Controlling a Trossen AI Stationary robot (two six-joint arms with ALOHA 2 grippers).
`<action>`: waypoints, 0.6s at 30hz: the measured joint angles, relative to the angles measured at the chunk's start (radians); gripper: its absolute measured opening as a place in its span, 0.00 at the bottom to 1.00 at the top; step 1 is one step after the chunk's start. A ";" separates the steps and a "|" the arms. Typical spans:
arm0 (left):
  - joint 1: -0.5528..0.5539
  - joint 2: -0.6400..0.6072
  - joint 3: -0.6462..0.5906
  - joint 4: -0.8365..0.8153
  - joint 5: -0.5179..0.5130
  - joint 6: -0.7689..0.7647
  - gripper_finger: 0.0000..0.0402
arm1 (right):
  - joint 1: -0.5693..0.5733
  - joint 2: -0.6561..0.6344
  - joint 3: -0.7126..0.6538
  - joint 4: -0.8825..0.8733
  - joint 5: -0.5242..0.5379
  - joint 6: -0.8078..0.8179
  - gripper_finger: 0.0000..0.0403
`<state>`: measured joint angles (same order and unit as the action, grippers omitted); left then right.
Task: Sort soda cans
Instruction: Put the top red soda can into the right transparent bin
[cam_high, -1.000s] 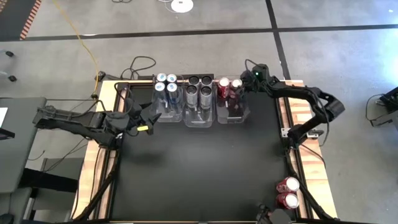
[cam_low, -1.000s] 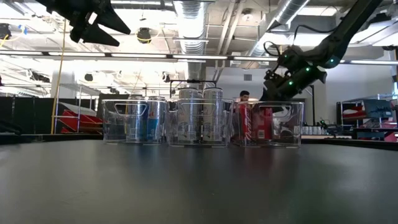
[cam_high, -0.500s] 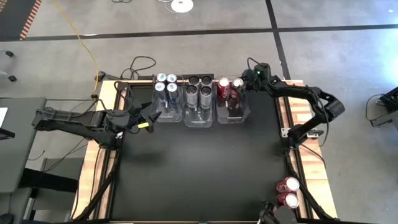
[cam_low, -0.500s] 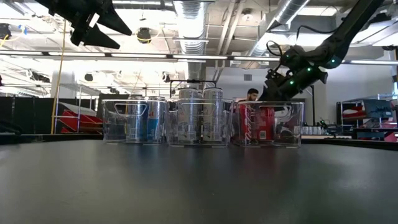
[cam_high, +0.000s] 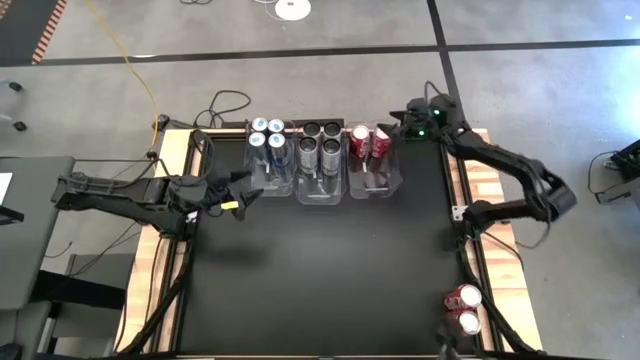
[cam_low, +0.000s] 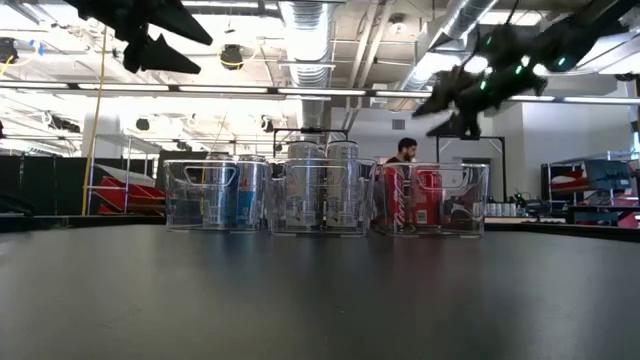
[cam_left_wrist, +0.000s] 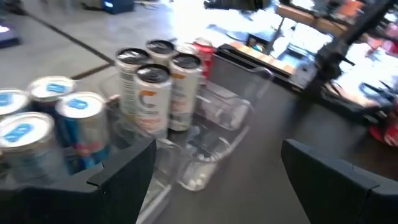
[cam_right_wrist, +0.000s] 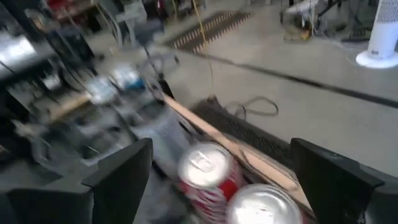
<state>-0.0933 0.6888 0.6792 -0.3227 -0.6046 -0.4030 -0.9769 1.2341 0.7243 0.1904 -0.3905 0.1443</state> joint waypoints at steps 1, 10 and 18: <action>0.000 0.000 0.000 -0.001 0.020 0.013 0.85 | 0.010 -0.038 0.000 -0.017 0.011 0.024 0.97; 0.000 0.000 0.000 -0.001 0.056 0.109 0.85 | 0.174 -0.277 0.000 -0.422 0.075 0.151 0.93; 0.000 0.000 0.000 0.000 0.177 0.057 0.85 | 0.430 -0.336 0.000 -0.552 0.177 0.368 0.88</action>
<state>-0.0937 0.6888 0.6796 -0.3229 -0.4271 -0.3464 -0.5468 0.8985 0.7246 -0.3618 -0.2131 0.5126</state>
